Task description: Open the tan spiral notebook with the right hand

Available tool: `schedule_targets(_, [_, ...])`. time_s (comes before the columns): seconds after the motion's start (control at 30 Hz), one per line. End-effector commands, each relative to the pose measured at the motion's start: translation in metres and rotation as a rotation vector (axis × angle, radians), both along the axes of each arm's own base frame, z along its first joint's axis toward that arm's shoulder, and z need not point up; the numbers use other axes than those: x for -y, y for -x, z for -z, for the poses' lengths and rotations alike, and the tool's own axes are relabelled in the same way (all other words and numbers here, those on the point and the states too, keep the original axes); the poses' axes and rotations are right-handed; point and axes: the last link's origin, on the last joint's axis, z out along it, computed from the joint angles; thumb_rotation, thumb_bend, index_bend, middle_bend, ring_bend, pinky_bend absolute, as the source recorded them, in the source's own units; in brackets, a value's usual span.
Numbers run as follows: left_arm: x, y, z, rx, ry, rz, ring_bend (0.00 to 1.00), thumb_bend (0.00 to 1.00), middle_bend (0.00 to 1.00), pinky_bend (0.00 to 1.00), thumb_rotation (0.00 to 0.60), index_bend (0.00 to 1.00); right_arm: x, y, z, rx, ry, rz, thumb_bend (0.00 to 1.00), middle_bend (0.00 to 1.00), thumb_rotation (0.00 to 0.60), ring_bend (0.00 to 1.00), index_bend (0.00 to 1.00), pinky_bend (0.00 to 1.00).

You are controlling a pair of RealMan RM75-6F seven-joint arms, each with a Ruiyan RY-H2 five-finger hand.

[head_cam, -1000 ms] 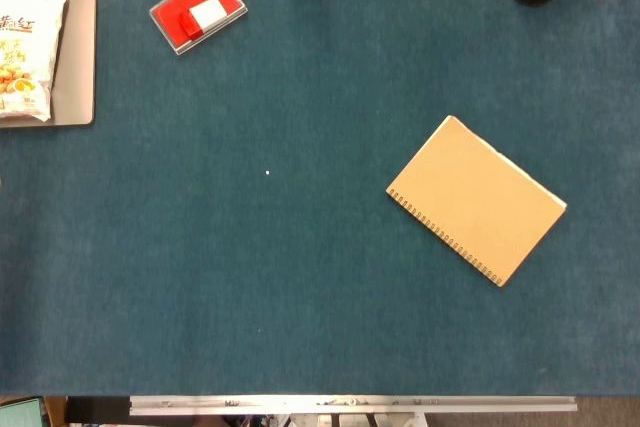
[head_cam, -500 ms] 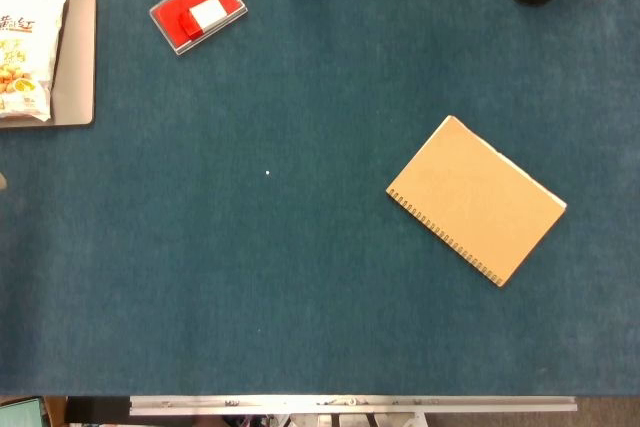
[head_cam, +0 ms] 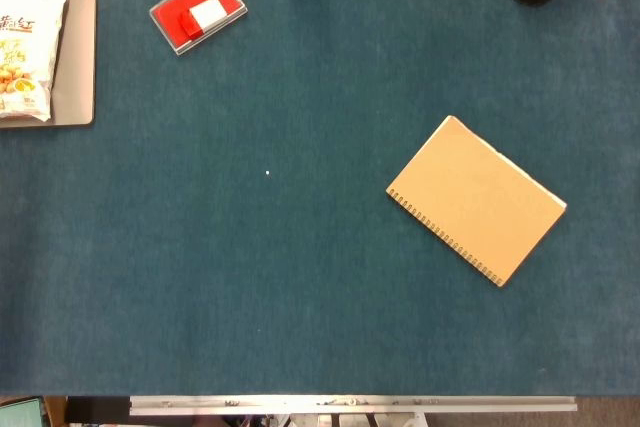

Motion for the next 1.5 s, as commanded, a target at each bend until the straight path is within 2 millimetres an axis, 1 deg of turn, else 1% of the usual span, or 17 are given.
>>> schedule_targets(0.03, [0.0,0.0,0.0,0.001,0.001,-0.001,0.28,0.43,0.36,0.45,0.6,0.44,0.005,0.0,0.01,-0.018,-0.021,-0.011,0.0,0.0,0.6,0.0,0.0,0.14])
schedule_targets(0.27, [0.001,0.0,-0.002,0.007,-0.003,-0.002,0.28,0.43,0.36,0.45,0.6,0.44,0.015,0.004,0.034,-0.032,-0.072,-0.013,0.0,0.0,0.6,0.0,0.0,0.12])
schedule_targets(0.63, [0.002,0.0,-0.004,0.016,0.002,-0.004,0.28,0.43,0.36,0.45,0.6,0.44,0.019,0.01,0.064,-0.008,-0.125,0.004,0.0,0.0,0.6,0.0,0.0,0.11])
schedule_targets(1.23, [0.002,0.001,-0.005,0.023,0.005,-0.009,0.28,0.43,0.36,0.45,0.6,0.44,0.027,0.006,0.098,0.06,-0.181,0.006,0.0,0.0,0.6,0.0,0.0,0.11])
schedule_targets(1.5, [0.003,0.002,-0.007,0.023,0.002,-0.012,0.28,0.43,0.36,0.45,0.6,0.44,0.027,0.003,0.108,0.09,-0.198,0.0,0.0,0.0,0.6,0.0,0.0,0.11])
